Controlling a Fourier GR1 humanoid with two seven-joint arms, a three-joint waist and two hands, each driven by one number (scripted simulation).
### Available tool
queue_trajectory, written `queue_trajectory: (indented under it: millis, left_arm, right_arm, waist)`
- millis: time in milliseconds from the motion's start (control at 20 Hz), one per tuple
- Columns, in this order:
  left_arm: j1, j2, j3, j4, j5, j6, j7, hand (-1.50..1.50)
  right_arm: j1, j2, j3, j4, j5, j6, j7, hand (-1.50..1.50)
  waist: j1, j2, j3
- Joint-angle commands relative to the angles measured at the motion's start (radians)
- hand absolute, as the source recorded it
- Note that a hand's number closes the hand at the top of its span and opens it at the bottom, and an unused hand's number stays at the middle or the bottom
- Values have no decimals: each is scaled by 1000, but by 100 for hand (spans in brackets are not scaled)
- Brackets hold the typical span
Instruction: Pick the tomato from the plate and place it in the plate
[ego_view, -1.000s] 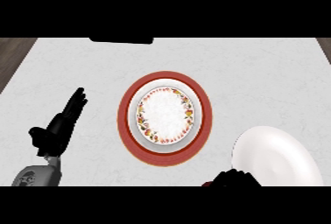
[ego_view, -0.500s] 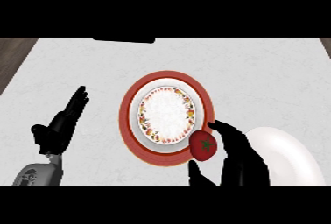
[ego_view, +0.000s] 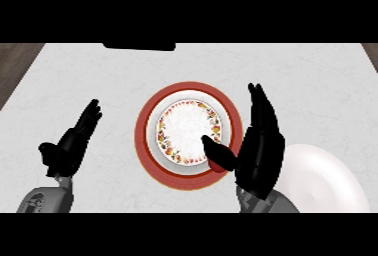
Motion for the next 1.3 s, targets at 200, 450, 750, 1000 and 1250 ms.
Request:
queue_trajectory:
  millis: [200,450,750,1000,1250]
  left_arm:
    - [43,-2,15,-2,10,-2,-21,0]
    - [81,17,36,-8,6,-9,-43,0]
    - [57,-39,10,-24,-28,44,-7,0]
    - [36,11,54,-15,4,-9,24,0]
    - [39,-11,45,-57,-12,1,35,0]
  right_arm:
    - [55,12,-44,15,-134,-466,9,-150]
    - [239,-24,21,-60,-215,-578,-172,-150]
    - [419,-310,95,-242,-514,-630,-376,-150]
    - [480,-401,208,-124,-724,-820,-632,-150]
    - [503,-465,198,-124,-929,-799,-806,-150]
  waist:
    - [-38,-11,1]
    - [-58,-15,0]
    - [-64,-16,0]
    - [-59,-15,1]
    - [-60,-16,0]
